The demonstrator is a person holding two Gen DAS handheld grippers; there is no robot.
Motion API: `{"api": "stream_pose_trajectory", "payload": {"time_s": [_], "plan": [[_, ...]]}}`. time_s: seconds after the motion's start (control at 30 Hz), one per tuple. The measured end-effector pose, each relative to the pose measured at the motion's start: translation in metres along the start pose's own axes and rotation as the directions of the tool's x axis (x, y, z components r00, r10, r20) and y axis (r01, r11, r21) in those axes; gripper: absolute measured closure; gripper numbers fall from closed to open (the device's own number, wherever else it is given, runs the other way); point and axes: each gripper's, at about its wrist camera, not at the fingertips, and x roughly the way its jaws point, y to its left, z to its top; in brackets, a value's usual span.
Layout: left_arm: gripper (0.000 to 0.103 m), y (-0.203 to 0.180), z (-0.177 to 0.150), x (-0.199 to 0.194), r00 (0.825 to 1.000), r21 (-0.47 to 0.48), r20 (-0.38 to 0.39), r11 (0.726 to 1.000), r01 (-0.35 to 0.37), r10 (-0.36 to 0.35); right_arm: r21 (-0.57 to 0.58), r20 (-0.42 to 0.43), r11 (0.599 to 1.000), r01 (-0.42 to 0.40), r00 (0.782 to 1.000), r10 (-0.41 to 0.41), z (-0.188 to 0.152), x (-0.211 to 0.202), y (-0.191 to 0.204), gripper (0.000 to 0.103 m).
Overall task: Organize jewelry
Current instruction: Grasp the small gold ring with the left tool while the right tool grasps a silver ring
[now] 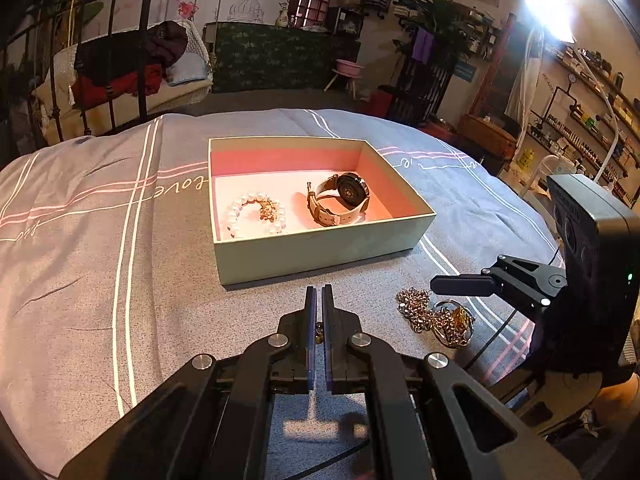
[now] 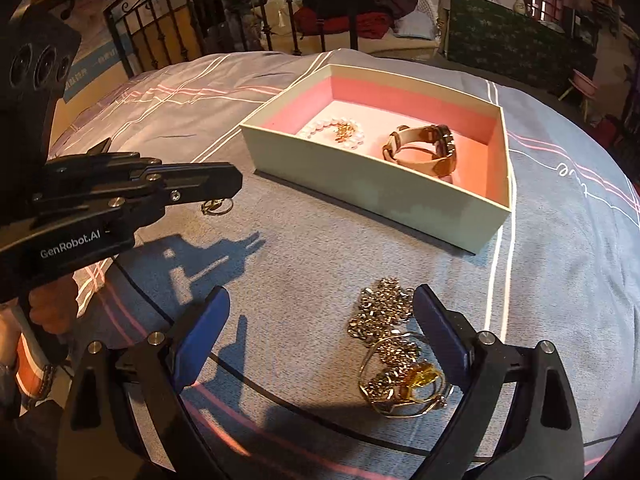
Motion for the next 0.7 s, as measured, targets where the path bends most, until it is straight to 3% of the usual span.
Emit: {"api": "stream_pose_trajectory", "payload": {"time_s": [0.23,0.5,0.7], "plan": [[0.1,0.017,0.006,-0.005,0.997,-0.107,0.008,0.991,0.083,-0.083,-0.003,-0.012,1.0,-0.023,1.0,0.023,0.001,0.005,0.004,0.011],[0.1,0.028,0.006,0.005,0.984,-0.22,-0.03,0.961,0.166,-0.177,-0.013,-0.019,0.999,-0.032,0.999,0.032,0.007,0.008,0.005,0.011],[0.1,0.036,0.005,0.0,0.994,-0.227,-0.031,0.97,0.091,-0.101,-0.022,-0.033,0.999,-0.038,0.999,0.037,0.009,0.011,0.006,0.011]]}}
